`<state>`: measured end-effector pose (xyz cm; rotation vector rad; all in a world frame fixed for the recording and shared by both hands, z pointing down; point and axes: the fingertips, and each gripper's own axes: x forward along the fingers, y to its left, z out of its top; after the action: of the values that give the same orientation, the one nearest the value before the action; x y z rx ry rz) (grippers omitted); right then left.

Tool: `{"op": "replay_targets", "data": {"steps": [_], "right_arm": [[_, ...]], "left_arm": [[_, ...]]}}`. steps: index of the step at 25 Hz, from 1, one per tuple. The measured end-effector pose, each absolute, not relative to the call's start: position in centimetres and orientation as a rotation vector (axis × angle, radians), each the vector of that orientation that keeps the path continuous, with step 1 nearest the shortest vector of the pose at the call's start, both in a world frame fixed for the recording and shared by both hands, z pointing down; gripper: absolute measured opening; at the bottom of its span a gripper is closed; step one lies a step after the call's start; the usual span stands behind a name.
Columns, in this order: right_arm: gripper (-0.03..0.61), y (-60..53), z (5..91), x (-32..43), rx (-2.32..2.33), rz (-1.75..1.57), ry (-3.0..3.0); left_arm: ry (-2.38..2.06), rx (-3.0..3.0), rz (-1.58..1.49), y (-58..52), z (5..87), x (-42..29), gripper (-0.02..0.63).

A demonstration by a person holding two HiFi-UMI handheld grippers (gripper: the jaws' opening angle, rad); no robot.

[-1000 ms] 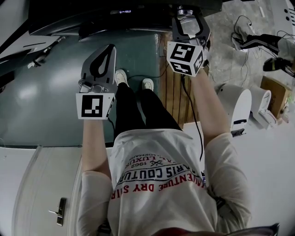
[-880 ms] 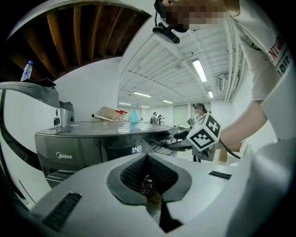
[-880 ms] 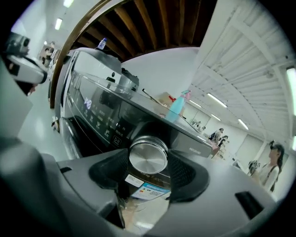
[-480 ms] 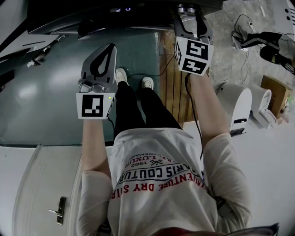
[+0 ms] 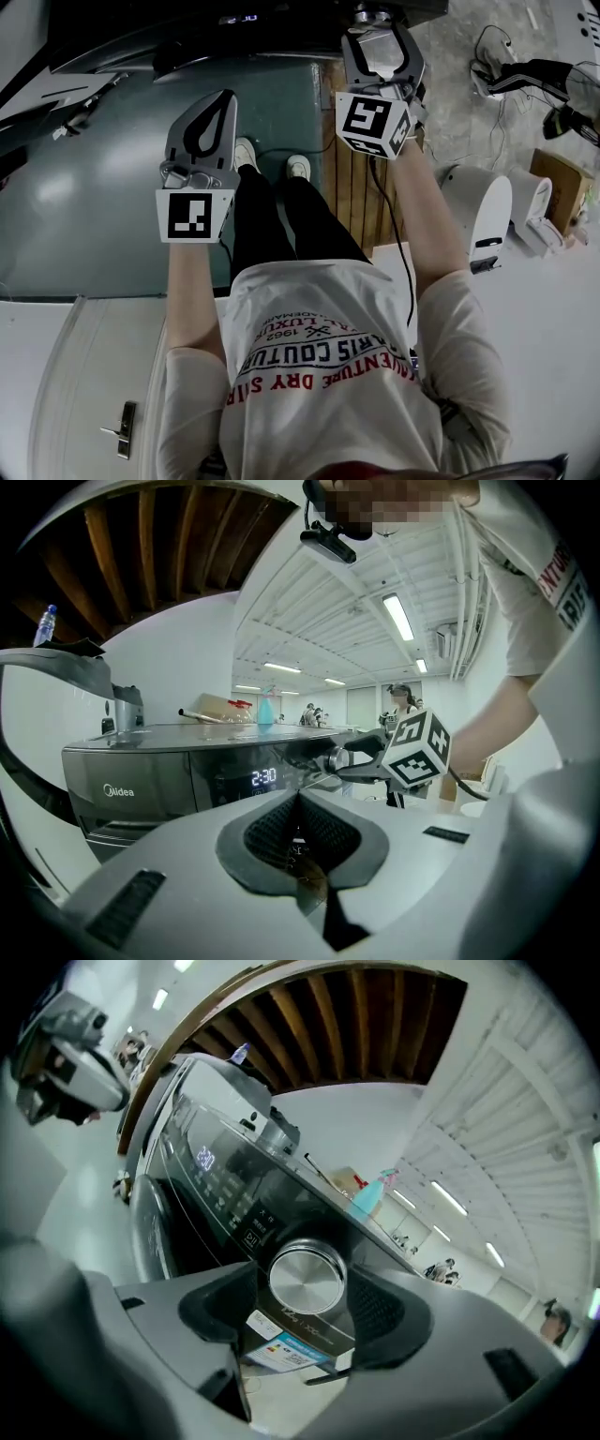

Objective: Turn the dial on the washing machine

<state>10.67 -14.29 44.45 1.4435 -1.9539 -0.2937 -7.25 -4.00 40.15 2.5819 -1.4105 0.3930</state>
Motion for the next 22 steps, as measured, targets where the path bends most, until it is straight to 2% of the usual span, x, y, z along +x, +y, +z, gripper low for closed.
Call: {"op": "replay_targets", "data": {"steps": [4,11,22], "right_arm": [[0.291,-14.8,44.5,10.9,1.415,-0.394,-1.882],[0.281,-14.9,45.0,11.5,1.421,-0.337,-1.851],[0.276,-15.1,44.6,12.3,1.615,0.189,-2.040]], "left_arm": [[-1.405,2.580,0.414,-3.7,40.6,-7.2,0.015],[-1.408,2.594,0.440,-3.3,40.4,-7.1,0.015],[-1.428,2.612,0.412,-3.2,39.6,-6.6,0.015]]}}
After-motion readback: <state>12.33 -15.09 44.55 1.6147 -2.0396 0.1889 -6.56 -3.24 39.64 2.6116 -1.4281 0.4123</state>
